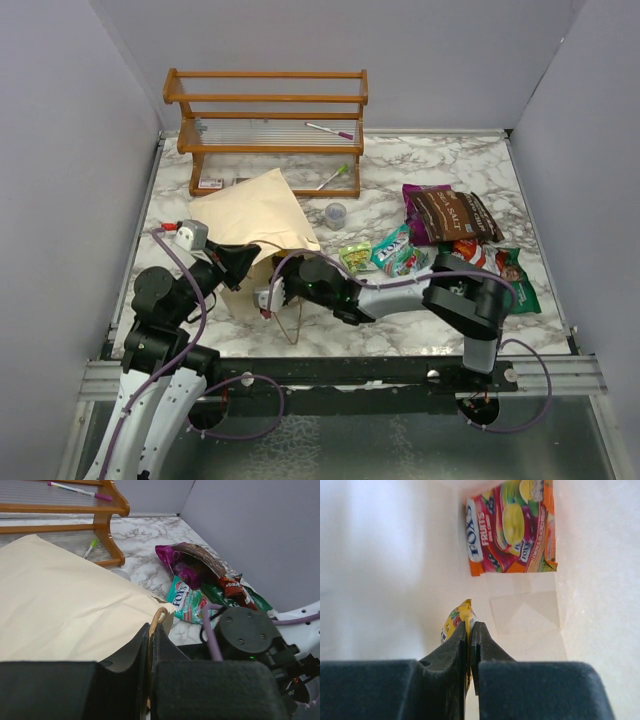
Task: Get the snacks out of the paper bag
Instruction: Take out the snack from the paper bag, then place the snack at the center of the board.
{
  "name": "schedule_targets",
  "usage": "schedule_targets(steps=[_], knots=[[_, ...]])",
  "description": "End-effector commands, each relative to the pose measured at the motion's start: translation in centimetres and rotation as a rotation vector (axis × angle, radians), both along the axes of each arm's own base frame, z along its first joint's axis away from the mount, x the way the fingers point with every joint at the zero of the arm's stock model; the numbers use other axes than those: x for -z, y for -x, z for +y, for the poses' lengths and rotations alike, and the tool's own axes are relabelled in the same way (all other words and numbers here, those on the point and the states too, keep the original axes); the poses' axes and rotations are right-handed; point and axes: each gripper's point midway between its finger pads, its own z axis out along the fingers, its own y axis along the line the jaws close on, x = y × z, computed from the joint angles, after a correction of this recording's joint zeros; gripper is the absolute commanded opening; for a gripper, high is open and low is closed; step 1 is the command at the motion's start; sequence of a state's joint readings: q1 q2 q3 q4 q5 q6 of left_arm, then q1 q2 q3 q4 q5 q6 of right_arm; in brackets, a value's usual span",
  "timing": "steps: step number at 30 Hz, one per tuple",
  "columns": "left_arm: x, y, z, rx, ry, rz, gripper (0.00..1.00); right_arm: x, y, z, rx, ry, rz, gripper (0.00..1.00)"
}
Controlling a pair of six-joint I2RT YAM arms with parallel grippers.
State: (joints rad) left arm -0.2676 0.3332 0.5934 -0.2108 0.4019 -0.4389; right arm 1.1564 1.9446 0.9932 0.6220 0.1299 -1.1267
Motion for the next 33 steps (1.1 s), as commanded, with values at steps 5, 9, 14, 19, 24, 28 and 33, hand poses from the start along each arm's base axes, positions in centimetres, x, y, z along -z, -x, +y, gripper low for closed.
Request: schedule_targets(steps=[5,9,14,19,24,28,33], knots=[[-1.4,0.1,0.3,-0.012,0.009,-0.042,0.00,-3.5,9.8,-3.7,-0.161,-0.164,0.402,0.01],[-1.4,0.1,0.2,-0.008,0.011,-0.039,0.00,-6.2,13.9,-6.7,-0.229,-0.242,0.603,0.01],[-1.2,0.0,0.1,-0.008,0.012,-0.029,0.00,-11.1,17.7,-10.2,-0.299,-0.312,0.755,0.01],[-1.1,-0.2,0.1,-0.010,0.011,-0.023,0.00,-18.6,17.2,-14.1,-0.259,-0.477,0.668,0.01],[-1.0,-0.2,0.2,-0.015,0.010,-0.020,0.00,-24.2,13.8,-18.1,-0.084,-0.716,0.518,0.01],[-1.0,-0.3,0.3,-0.020,0.010,-0.019,0.00,-23.2,8.6,-20.7,0.234,-0.818,0.403,0.01],[-1.0,-0.4,0.4,-0.028,0.011,-0.017,0.00,-15.6,2.4,-25.0,0.823,-0.634,0.170,0.01]])
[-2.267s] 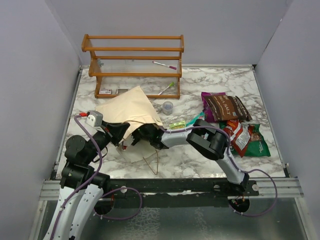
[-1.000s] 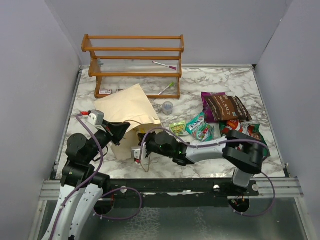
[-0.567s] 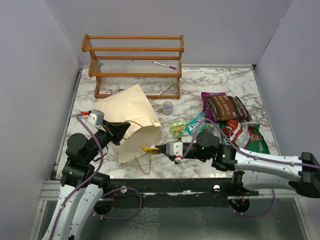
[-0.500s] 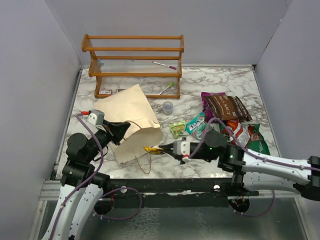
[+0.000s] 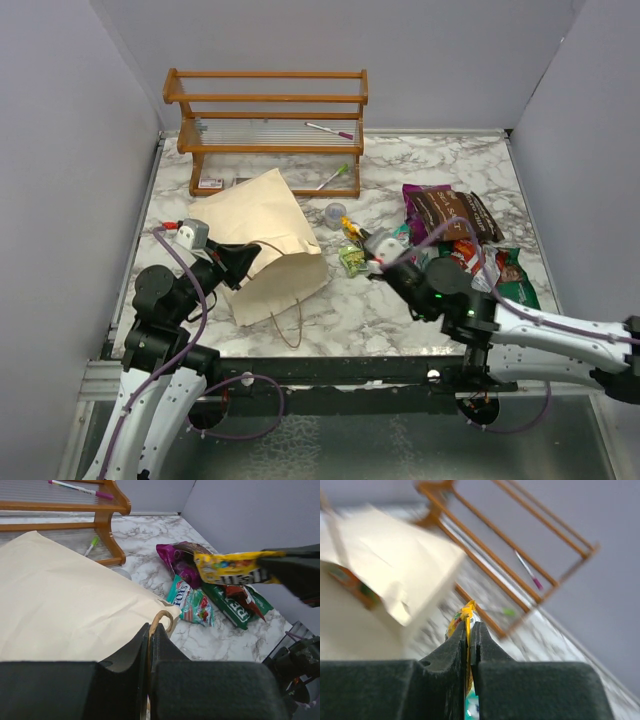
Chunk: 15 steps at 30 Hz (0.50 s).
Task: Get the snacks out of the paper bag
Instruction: Place the snack at the center of the board.
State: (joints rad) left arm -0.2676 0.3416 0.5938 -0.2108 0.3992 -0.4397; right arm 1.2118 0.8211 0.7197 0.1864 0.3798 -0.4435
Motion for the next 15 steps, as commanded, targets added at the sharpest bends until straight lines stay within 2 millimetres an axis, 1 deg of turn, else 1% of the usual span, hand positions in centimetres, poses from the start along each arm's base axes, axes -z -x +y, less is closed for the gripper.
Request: schedule_targets(steps=[1,2,4,7,8,10,15], knots=[[-1.1,-0.2,0.4,-0.025,0.012,-0.025,0.00,8.1,-6.4,-6.3,0.660,0.293,0.037,0.01],[-1.1,-0.2,0.4,-0.027,0.011,-0.025,0.00,9.6,-7.2,-7.1,0.727,0.365,0.036,0.01],[-1.0,-0.3,0.4,-0.028,0.009,-0.022,0.00,12.1,-8.0,-7.7,0.795,0.435,0.084,0.01],[-0.9,-0.4,0.4,-0.026,0.005,-0.019,0.00,15.5,-8.5,-7.9,0.791,0.397,0.293,0.01],[-1.0,-0.4,0.4,-0.026,0.006,-0.019,0.00,15.8,-8.7,-8.3,0.810,0.375,0.334,0.01],[-1.0,-0.4,0.4,-0.026,0.005,-0.019,0.00,15.9,-8.8,-9.3,0.861,0.366,0.342,0.01],[-0.9,-0.4,0.3,-0.021,0.005,-0.015,0.00,15.7,-9.3,-11.4,0.940,0.419,0.350,0.01]])
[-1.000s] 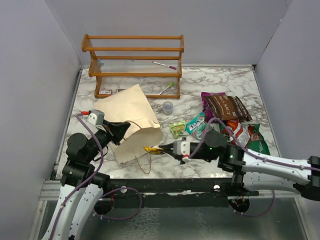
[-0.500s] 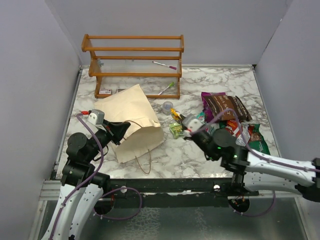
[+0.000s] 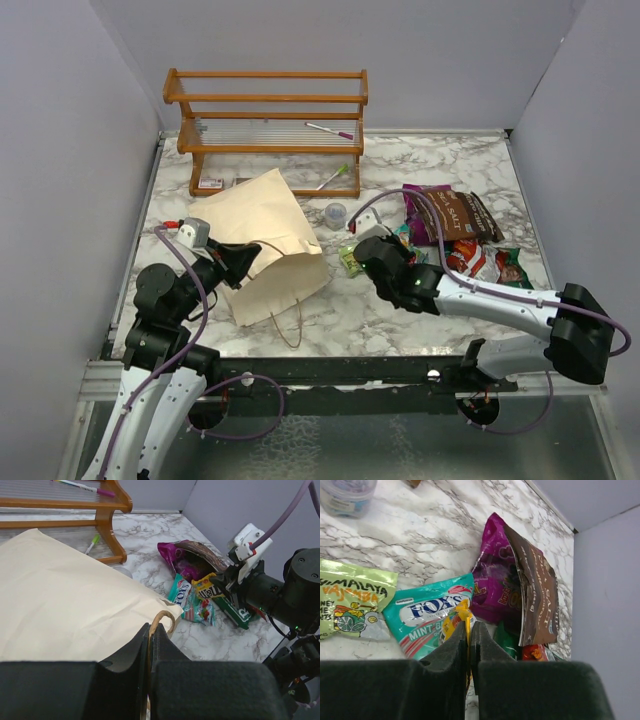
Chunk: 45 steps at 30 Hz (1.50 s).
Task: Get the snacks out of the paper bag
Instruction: Place the snack at the center of the board, then take out the snack from the paper bag.
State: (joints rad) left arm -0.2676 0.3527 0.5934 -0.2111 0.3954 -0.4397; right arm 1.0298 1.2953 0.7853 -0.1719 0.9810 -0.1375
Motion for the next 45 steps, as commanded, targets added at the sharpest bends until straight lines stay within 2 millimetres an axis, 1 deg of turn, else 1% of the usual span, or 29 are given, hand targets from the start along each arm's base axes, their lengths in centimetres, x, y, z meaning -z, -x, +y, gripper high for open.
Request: schedule_targets(steps=[1,3,7,9,11,14,16,17,19,22,24,25,27,29,30,32,34,35,36,37,38,41,42,43,44,45], knots=[[-1.1,-0.2,0.3,-0.017,0.008,-0.028,0.00,-1.0,0.0,-2.7,0.137,0.004,-0.011,0.01],[-1.2,-0.1,0.3,-0.016,0.009,-0.029,0.00,-0.7,-0.1,-3.9,0.171,0.061,-0.018,0.01],[-1.3,0.0,0.3,-0.015,0.010,-0.034,0.00,1.3,-0.6,-6.3,0.241,0.196,0.016,0.01],[-1.3,0.0,0.2,-0.013,0.011,-0.036,0.00,2.0,-0.8,-6.7,0.256,0.217,0.039,0.02],[-1.3,0.0,0.2,-0.012,0.011,-0.037,0.00,2.8,-1.1,-6.6,0.248,0.222,0.060,0.03],[-1.4,0.1,0.2,-0.011,0.012,-0.042,0.00,4.2,-1.6,-6.4,0.248,0.182,0.098,0.13],[-1.4,0.2,0.3,-0.011,0.013,-0.045,0.00,5.6,-1.9,-5.6,0.213,0.127,0.155,0.19],[-1.5,0.2,0.2,-0.011,0.014,-0.045,0.00,6.0,-2.0,-5.2,0.202,0.106,0.169,0.21],[-1.4,0.1,0.2,-0.010,0.014,-0.044,0.00,6.0,-2.2,-4.5,0.200,0.070,0.181,0.30],[-1.5,0.2,0.1,-0.005,0.013,-0.044,0.00,4.9,-2.6,-3.0,0.155,-0.012,0.190,0.42],[-1.4,0.2,0.1,-0.005,0.013,-0.045,0.00,4.0,-2.6,-1.2,0.083,-0.096,0.218,0.52],[-1.4,0.2,0.2,-0.005,0.014,-0.044,0.00,3.8,-2.4,0.1,0.029,-0.150,0.248,0.56],[-1.4,0.1,0.2,-0.006,0.015,-0.043,0.00,3.4,-1.3,3.6,-0.128,-0.268,0.335,0.65],[-1.4,0.1,0.2,-0.006,0.015,-0.043,0.00,2.7,0.3,6.8,-0.305,-0.363,0.409,0.70],[-1.4,0.1,0.2,-0.006,0.017,-0.043,0.00,2.3,1.2,8.2,-0.380,-0.411,0.431,0.71],[-1.4,0.2,0.2,-0.006,0.018,-0.045,0.00,1.4,2.6,9.9,-0.510,-0.481,0.439,0.72],[-1.4,0.2,0.2,-0.006,0.016,-0.044,0.00,0.3,4.4,11.2,-0.648,-0.532,0.439,0.74],[-1.5,0.2,0.1,-0.005,0.016,-0.044,0.00,-0.4,5.5,11.8,-0.733,-0.554,0.440,0.78],[-1.4,0.1,0.2,-0.006,0.015,-0.043,0.00,-1.3,6.9,12.5,-0.824,-0.584,0.441,0.94],[-1.4,0.1,0.1,-0.003,0.015,-0.042,0.00,-2.0,7.8,12.8,-0.886,-0.609,0.428,1.00],[-1.4,0.1,0.1,-0.004,0.015,-0.041,0.00,-2.1,8.9,13.0,-0.946,-0.625,0.425,0.99],[-1.5,0.2,0.2,-0.010,0.016,-0.048,0.00,-3.2,11.9,13.8,-1.102,-0.641,0.355,0.99],[-1.6,0.2,0.3,-0.010,0.016,-0.051,0.00,-3.6,12.9,14.2,-1.144,-0.642,0.324,0.99],[-1.6,0.2,0.3,-0.013,0.017,-0.053,0.00,-3.9,14.3,14.9,-1.201,-0.629,0.292,0.99],[-1.7,0.2,0.3,-0.014,0.017,-0.054,0.00,-4.0,15.7,15.6,-1.252,-0.605,0.265,0.99],[-1.7,0.3,0.3,-0.014,0.017,-0.054,0.00,-3.9,16.6,16.2,-1.285,-0.568,0.223,0.99]])
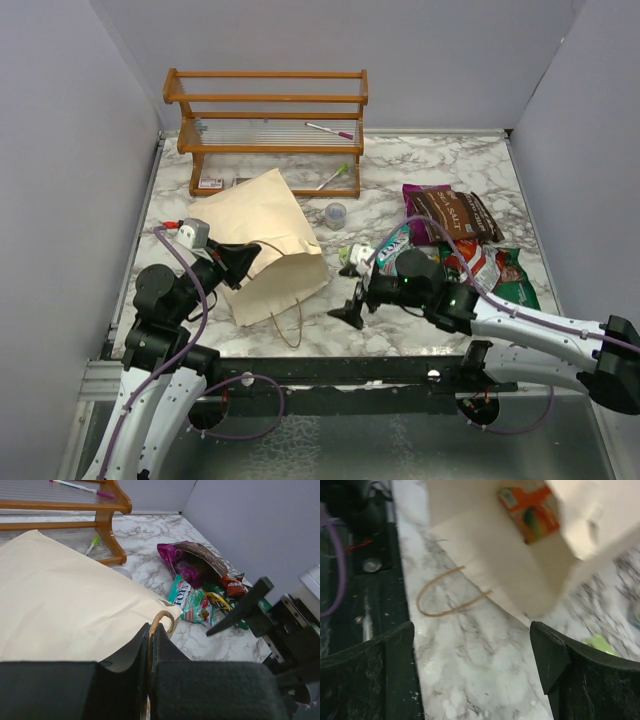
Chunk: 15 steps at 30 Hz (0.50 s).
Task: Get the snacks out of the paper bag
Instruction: Take out the snack from the paper bag.
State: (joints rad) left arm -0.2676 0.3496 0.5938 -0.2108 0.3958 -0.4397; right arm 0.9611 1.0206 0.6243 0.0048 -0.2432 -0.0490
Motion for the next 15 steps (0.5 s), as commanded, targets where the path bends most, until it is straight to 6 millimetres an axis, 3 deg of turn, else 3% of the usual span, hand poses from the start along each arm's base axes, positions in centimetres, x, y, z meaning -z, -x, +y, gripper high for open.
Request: schedule_targets(steps=[1,4,9,13,15], knots=[[-1.6,0.2,0.3,-0.015,0.017,-0.052,0.00,-2.7,5.8,4.1,-0.248,-0.118,-0.244,0.99],[-1.6,0.2,0.4,-0.015,0.015,-0.054,0.00,-1.7,7.1,6.3,-0.281,-0.068,-0.388,0.99],[-1.7,0.3,0.3,-0.012,0.015,-0.056,0.00,0.8,6.1,9.9,-0.301,0.085,-0.616,0.99],[-1.8,0.3,0.4,-0.015,0.016,-0.062,0.00,-0.3,4.1,12.2,-0.202,0.013,-0.799,0.99],[-1.9,0.4,0.4,-0.015,0.018,-0.064,0.00,0.0,3.3,13.4,-0.186,0.031,-0.891,0.99]])
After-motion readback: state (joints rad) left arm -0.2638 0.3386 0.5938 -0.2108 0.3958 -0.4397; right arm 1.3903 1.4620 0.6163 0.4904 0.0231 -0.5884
